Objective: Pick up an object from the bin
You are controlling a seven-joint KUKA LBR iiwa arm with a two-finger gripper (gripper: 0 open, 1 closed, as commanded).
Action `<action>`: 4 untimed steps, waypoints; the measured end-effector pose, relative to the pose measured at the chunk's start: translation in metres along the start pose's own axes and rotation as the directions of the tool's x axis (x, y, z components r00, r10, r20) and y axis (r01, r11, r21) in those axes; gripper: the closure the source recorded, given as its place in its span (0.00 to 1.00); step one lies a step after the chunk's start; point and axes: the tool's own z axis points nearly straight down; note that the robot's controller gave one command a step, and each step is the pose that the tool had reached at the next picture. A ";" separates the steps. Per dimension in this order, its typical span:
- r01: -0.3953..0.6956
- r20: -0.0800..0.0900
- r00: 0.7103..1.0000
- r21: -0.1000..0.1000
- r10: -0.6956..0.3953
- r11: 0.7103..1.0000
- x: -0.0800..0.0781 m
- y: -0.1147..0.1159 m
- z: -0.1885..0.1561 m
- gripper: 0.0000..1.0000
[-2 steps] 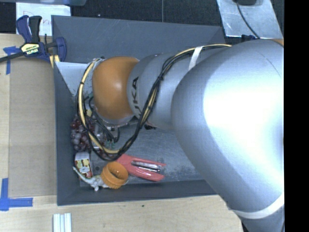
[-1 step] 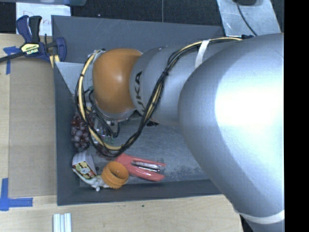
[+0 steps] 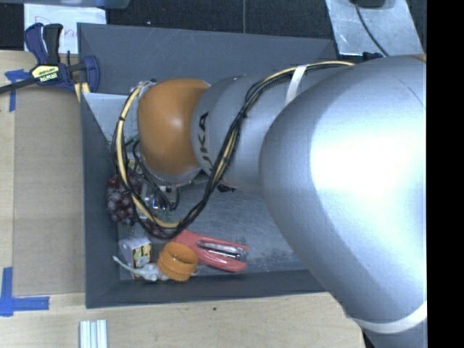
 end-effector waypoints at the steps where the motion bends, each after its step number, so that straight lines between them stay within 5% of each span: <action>1: -0.055 -0.007 0.998 -0.008 0.055 0.998 -0.013 -0.001 0.013 0.00; 2: -0.002 -0.007 1.000 0.004 0.002 1.000 -0.003 -0.002 0.009 1.00; 4: -0.003 -0.008 1.000 0.004 0.003 1.000 -0.002 -0.003 0.002 1.00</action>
Offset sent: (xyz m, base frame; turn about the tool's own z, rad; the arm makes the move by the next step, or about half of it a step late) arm 0.0014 0.0001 -0.0089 -0.0003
